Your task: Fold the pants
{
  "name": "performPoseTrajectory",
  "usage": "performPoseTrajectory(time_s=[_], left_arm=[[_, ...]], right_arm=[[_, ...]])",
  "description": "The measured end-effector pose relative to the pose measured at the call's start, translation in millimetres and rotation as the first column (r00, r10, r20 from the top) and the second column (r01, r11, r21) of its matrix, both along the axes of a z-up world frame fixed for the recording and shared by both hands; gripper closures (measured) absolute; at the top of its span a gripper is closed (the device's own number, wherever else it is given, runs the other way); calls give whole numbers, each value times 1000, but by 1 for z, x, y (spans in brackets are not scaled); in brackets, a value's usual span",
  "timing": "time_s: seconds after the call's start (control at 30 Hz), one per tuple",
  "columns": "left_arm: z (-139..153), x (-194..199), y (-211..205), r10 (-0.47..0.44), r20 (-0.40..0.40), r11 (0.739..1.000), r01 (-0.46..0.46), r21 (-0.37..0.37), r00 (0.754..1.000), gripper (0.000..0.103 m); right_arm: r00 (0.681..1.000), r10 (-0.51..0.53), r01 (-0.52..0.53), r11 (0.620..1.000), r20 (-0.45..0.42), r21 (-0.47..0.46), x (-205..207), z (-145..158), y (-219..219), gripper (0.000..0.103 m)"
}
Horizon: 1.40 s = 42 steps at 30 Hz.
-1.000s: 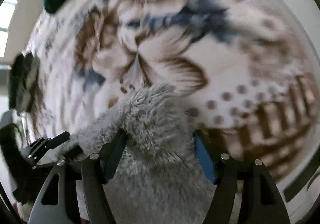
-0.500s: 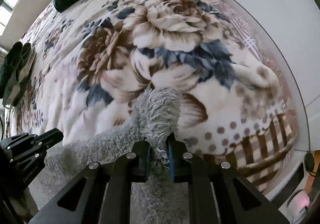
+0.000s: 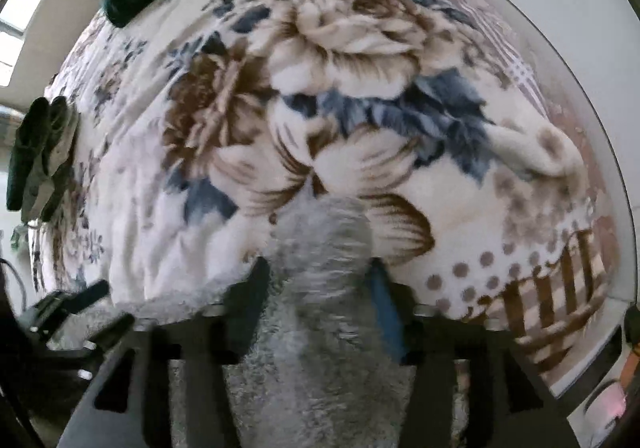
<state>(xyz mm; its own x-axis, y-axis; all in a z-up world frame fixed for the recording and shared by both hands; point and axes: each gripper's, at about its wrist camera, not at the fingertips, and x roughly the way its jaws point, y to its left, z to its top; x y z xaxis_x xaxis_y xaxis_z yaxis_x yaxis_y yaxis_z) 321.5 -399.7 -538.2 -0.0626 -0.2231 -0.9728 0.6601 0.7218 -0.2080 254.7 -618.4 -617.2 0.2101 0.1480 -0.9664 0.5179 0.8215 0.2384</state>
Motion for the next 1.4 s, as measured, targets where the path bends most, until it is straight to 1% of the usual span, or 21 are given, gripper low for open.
performPoseTrajectory(time_s=[0.07,0.13,0.17,0.23,0.27,0.37,0.4,0.47,0.5,0.57,0.63,0.77,0.87,0.9,0.93,0.97,1.03,1.13,1.23,1.33,1.4], left_arm=[[-20,-6,-3,-24,-31,999,26,42,999,40],[-35,-12,-7,-47,-28,996,49,70,998,46],[-37,-13,-7,-51,-10,996,52,68,999,61],[-40,-11,-8,-40,-2,996,40,78,999,63],[-40,-8,-7,-17,-14,997,18,74,1000,62],[-23,-4,-2,59,-16,997,-59,48,998,60],[-16,-6,-1,74,-12,997,-73,38,997,60],[0,-14,2,91,-16,996,-91,1,996,54],[6,-18,4,100,-14,995,-100,-15,995,37],[17,-26,8,128,2,991,-128,-27,992,16],[22,-33,10,146,15,989,-146,-24,989,16],[12,-52,9,135,-12,991,-135,3,991,16],[-3,-63,4,93,-4,995,-92,44,996,16],[-7,-65,3,85,0,995,-85,56,996,16],[-11,-66,0,74,2,995,-74,68,997,16],[-13,-68,0,68,5,995,-68,75,998,16],[-13,-70,-1,61,15,995,-62,79,998,16],[-10,-72,0,64,21,995,-65,70,998,16],[-8,-76,4,61,9,996,-61,67,998,16],[-7,-81,5,55,9,996,-56,66,998,16],[-6,-85,4,51,7,996,-51,66,999,16]], right_arm=[[998,29,-29,1000,-53,-5,7,-12,2,42],[995,44,-47,999,-89,-25,10,-24,4,72],[995,52,-55,998,-88,-26,10,-29,5,81],[994,50,-54,998,-93,-39,10,-33,5,81],[996,35,-37,999,-80,-25,7,-30,3,74],[998,-50,51,998,-33,40,-21,-12,-6,30],[995,-98,98,994,4,56,-40,-2,-12,28],[981,-191,188,979,39,82,-76,12,-20,28],[967,-251,245,964,51,101,-98,17,-25,28],[920,-386,369,912,72,178,-147,18,-31,28],[859,-508,480,843,63,244,-193,13,-33,28],[765,-636,559,732,97,390,-231,-1,-33,28],[757,-645,549,712,99,439,-219,-20,-35,28],[768,-633,534,718,101,446,-210,-28,-36,34],[778,-622,531,726,89,437,-203,-36,-37,47],[787,-612,534,739,78,411,-195,-42,-36,96],[797,-600,542,761,69,358,-189,-37,-33,93],[783,-606,556,782,139,282,-204,-1,-26,94],[757,-642,595,755,124,276,-234,13,-20,94],[745,-666,611,709,48,353,-247,-17,-18,90],[715,-699,632,648,2,426,-257,-37,-18,71]])
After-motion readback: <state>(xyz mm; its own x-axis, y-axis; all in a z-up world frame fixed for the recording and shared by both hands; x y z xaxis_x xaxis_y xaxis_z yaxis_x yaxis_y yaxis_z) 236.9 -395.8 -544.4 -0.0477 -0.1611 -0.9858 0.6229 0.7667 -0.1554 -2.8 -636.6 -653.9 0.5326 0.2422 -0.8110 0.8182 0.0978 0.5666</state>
